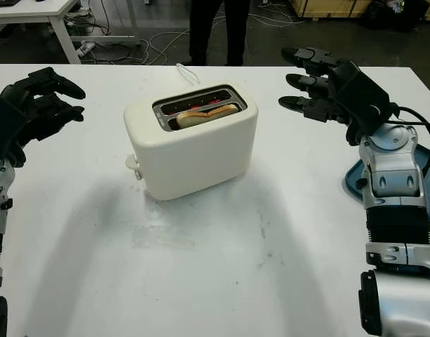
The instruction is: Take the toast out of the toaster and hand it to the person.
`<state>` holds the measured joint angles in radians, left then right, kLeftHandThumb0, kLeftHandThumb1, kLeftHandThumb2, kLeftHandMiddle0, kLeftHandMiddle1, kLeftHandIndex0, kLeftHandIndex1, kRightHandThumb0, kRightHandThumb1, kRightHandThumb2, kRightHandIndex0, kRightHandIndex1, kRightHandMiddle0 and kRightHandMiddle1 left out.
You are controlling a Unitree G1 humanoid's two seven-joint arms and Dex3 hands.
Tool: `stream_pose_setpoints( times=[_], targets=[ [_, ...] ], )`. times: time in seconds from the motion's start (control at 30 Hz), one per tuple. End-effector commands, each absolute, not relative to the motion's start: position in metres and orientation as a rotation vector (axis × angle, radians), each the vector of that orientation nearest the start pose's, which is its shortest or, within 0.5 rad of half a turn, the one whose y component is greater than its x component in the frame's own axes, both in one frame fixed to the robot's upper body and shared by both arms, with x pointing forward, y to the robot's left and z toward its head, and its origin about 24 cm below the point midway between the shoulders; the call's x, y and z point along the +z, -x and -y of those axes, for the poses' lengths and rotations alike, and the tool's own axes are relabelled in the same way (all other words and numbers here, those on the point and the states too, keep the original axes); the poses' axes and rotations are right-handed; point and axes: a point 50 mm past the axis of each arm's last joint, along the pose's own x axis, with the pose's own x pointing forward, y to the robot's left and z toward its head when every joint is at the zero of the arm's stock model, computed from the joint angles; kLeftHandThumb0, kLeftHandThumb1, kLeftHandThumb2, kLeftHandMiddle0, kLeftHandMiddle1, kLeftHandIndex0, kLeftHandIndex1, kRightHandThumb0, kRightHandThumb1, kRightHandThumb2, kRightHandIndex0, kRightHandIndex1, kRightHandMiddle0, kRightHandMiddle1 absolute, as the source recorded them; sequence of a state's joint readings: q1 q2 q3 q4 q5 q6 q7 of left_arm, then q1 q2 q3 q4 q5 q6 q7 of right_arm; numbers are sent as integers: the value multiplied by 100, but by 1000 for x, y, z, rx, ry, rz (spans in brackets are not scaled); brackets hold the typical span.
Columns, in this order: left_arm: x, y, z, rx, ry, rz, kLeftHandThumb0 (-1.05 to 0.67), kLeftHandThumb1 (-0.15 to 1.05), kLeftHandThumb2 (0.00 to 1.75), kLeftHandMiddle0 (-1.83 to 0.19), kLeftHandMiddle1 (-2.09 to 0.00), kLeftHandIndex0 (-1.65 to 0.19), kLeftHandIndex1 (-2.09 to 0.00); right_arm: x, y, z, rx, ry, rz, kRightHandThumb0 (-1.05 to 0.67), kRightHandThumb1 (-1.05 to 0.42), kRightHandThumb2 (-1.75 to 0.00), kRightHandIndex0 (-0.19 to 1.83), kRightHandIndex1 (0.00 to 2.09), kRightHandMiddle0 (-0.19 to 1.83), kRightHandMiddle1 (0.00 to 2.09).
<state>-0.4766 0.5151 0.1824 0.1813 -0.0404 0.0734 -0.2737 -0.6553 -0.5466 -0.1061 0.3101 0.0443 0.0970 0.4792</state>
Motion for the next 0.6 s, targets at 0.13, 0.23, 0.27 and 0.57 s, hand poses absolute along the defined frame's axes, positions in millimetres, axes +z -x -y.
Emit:
stream_pose_setpoints(
  times=[0.13,0.23,0.27,0.57],
  targets=[
    [174,-325,-257,-46,-420,227,-105,87,0,-50,-140,-46,-134,198,-350,235,296,462,190,-10,-92,-5,42,0,38,0],
    [174,-325,-257,-49,-423,231,-105,87,0,-49,-140,-46,-134,198,-350,235,296,469,192,-12,-92,-4,42,0,38,0],
    [174,-325,-257,-49,-423,231,-105,87,0,-49,-140,-46,-134,198,-350,235,296,471,192,-12,-92,-4,43,1,39,0],
    [175,-326,-257,-54,-423,231,-105,87,0,-51,-138,-47,-132,198,-350,233,296,457,188,-11,-92,-4,42,0,38,0]
  ],
)
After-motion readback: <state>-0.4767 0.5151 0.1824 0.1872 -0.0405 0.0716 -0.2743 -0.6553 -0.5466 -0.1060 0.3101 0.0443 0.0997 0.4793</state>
